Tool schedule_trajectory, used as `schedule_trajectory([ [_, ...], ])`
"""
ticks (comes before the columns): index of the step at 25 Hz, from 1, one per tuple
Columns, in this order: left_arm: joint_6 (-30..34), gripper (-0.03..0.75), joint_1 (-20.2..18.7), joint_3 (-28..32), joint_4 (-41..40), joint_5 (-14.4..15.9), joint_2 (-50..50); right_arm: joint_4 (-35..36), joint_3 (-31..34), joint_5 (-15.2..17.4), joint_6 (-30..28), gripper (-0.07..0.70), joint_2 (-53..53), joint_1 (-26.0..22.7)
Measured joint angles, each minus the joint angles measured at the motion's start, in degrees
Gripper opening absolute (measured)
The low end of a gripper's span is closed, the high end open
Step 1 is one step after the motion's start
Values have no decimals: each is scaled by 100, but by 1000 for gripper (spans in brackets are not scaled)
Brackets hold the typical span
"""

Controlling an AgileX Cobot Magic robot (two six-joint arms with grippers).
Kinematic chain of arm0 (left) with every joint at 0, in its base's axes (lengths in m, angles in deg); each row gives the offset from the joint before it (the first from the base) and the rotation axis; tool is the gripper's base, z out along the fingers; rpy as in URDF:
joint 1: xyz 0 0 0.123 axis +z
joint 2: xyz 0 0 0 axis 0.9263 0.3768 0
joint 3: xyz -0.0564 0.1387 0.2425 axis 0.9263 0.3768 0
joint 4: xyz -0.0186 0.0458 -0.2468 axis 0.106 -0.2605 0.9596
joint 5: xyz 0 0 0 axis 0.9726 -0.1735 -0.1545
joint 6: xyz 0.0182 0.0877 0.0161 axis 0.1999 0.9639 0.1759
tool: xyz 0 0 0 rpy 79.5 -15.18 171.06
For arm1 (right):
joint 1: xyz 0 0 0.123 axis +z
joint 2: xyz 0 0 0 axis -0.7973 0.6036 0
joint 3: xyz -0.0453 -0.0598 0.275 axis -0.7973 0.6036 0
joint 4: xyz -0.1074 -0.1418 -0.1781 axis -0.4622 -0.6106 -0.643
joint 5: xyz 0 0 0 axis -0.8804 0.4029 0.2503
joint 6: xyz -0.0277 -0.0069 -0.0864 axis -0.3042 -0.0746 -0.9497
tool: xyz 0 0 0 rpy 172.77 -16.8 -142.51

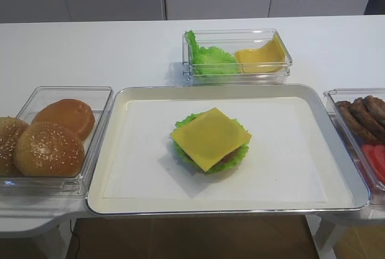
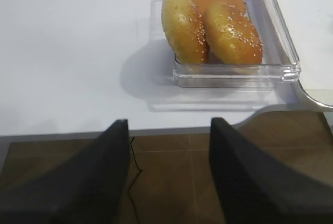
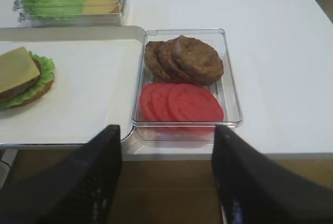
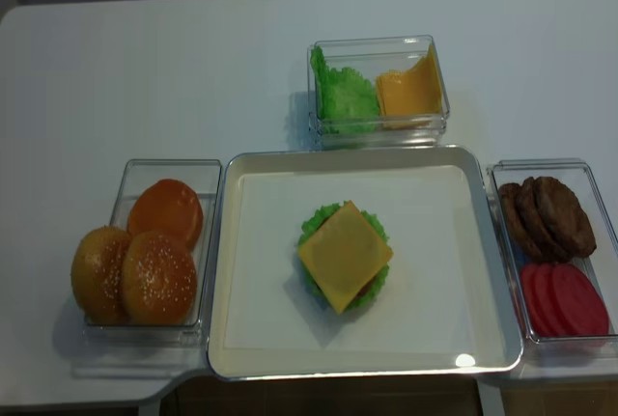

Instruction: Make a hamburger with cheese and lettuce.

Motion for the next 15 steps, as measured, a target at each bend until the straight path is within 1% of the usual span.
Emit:
schedule_trajectory([
  [8, 0, 370, 0, 0, 0, 0, 0, -10, 423, -66, -34, 418, 0, 0],
  [15, 0, 370, 0, 0, 0, 0, 0, -80, 470, -127, -114, 418, 0, 0],
])
